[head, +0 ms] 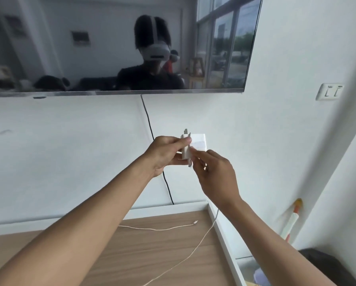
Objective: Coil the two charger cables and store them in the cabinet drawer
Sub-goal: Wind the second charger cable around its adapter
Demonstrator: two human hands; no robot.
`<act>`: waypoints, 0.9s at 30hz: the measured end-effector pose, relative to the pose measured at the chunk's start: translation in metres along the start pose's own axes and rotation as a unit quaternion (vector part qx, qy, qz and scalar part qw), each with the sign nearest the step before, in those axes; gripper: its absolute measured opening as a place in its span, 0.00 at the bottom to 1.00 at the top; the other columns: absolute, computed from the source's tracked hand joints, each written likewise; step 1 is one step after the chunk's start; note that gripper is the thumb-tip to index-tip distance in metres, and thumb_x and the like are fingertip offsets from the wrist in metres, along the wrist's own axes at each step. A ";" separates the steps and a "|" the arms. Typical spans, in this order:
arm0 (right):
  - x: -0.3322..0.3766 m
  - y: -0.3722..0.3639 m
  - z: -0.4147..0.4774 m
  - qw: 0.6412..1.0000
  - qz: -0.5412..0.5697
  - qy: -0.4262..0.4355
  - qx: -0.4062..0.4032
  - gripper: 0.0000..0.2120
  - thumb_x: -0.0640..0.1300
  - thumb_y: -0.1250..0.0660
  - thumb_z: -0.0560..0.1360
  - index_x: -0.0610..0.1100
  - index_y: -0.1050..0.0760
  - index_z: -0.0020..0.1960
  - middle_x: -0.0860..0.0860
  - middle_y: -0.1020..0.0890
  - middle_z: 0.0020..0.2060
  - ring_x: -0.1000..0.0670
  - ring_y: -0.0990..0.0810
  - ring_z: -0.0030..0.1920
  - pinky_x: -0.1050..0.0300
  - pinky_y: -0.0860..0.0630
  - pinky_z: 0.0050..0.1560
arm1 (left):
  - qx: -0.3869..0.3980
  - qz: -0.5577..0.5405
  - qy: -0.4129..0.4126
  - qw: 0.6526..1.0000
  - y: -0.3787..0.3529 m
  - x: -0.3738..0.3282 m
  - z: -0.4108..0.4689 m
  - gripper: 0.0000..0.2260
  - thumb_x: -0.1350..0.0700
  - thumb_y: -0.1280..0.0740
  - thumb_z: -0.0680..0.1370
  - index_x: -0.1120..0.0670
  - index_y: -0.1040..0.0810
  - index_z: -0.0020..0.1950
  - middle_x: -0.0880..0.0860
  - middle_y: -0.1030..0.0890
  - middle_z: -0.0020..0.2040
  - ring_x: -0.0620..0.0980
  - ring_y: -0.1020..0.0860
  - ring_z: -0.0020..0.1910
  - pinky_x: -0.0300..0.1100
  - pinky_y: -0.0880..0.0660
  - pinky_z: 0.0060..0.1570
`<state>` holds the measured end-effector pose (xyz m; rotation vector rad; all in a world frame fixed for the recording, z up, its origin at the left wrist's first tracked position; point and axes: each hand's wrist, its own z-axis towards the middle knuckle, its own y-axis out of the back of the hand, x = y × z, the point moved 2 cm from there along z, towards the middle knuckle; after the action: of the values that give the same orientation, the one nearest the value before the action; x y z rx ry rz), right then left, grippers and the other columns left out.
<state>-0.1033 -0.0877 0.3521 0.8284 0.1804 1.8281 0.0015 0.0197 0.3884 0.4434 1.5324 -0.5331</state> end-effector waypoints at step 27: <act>-0.029 0.034 0.061 0.931 0.135 -0.195 0.279 0.17 0.48 0.32 0.76 0.41 0.25 0.32 0.55 0.34 0.23 0.53 0.38 0.26 0.63 0.39 0.27 | 0.097 0.212 -0.113 0.966 0.009 0.002 -0.022 0.09 0.54 0.32 0.78 0.58 0.19 0.54 0.59 0.17 0.47 0.51 0.19 0.40 0.42 0.19 0.44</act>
<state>-0.0864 -0.1424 0.4008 1.6676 0.3520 1.8411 -0.0116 0.0397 0.3857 0.8119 1.1264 -0.3810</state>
